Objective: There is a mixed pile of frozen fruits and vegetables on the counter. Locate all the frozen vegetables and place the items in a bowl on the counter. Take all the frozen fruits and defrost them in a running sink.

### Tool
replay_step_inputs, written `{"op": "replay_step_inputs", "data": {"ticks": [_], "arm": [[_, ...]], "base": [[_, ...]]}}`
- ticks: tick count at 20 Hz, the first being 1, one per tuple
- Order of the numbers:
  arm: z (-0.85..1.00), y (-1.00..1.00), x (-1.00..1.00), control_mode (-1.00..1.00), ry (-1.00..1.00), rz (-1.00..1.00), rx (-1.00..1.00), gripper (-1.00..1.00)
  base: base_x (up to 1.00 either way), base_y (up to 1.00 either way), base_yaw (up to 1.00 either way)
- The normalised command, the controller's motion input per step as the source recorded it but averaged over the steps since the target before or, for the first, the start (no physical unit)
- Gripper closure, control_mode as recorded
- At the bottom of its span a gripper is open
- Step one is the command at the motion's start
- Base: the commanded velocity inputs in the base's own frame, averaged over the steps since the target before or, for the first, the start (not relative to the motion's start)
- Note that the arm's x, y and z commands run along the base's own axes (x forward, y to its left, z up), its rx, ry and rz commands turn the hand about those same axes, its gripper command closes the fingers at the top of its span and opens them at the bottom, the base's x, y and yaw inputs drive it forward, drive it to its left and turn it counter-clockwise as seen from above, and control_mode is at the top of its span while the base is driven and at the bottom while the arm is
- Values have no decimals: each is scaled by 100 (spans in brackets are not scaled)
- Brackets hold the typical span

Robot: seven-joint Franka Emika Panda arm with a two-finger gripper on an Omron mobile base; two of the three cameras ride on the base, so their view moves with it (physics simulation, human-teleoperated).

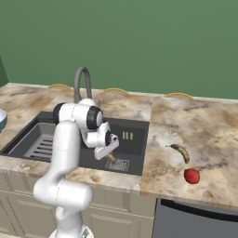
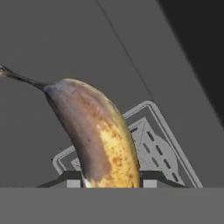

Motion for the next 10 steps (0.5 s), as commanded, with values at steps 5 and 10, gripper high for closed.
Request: {"op": "replay_step_inputs", "data": {"ticks": [5,10], "arm": [[-63,24,37,-100,-7,0,8,100],[-46,5,40,-100,-10,1,0,100]], "base": [[0,0,0],[0,0,0]]}}
